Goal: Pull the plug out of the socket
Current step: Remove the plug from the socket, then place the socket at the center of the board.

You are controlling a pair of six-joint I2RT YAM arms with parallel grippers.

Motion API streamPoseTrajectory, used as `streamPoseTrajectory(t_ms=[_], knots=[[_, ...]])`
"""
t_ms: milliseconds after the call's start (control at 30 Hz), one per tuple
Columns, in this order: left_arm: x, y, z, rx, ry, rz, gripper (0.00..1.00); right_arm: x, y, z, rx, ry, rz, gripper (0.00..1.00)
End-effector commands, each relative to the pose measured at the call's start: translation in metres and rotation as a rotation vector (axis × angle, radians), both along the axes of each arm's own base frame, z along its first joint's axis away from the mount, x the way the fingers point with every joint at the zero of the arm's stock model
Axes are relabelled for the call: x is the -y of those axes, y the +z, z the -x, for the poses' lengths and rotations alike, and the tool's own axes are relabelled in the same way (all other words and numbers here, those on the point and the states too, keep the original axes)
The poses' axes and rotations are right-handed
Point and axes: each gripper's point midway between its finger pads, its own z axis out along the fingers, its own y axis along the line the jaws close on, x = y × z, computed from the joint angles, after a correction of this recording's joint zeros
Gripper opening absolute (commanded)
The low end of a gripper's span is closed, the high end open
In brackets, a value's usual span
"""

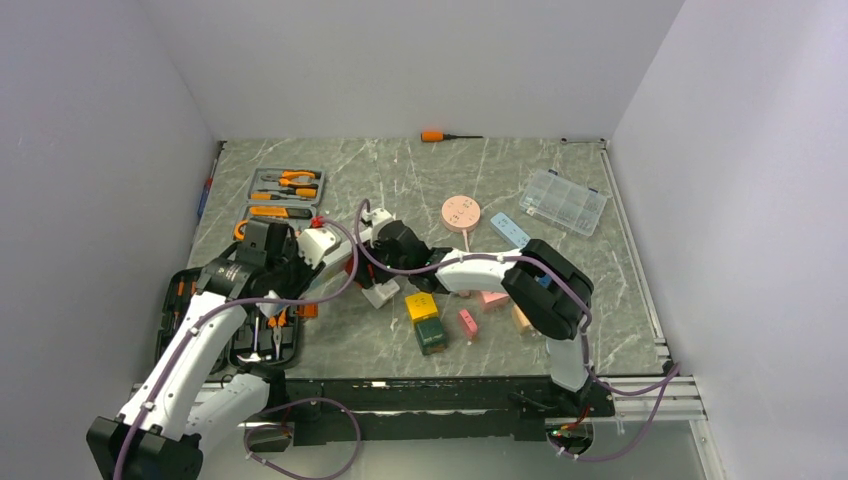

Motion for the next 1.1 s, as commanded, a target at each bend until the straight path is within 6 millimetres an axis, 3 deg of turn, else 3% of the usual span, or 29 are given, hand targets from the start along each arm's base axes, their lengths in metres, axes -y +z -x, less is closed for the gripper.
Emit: streamPoseTrajectory(t_ms=[0, 100, 333, 733, 900, 1067], knots=[[-0.005, 0.032, -0.046, 0.212, 0.082, -0.008, 0.00, 0.006, 0.047, -0.010, 0.069, -0.048, -0.040, 0.14], [-0.016, 0.033, -0.056, 0.235, 0.139, -0.053, 0.00, 0.013, 0.045, -0.010, 0.074, -0.063, -0.016, 0.04], [-0.024, 0.027, -0.070, 0.241, 0.195, -0.097, 0.00, 0.028, 0.044, -0.002, 0.072, -0.074, -0.009, 0.04], [-0.022, 0.013, -0.079, 0.228, 0.201, -0.127, 0.00, 0.045, 0.037, 0.008, 0.075, -0.060, 0.007, 0.02], [-0.011, 0.012, -0.082, 0.217, 0.185, -0.104, 0.00, 0.047, 0.034, -0.003, 0.085, -0.107, 0.036, 0.02], [0.007, 0.007, -0.084, 0.162, 0.180, -0.022, 0.00, 0.065, 0.024, -0.040, 0.048, -0.240, 0.114, 0.03]])
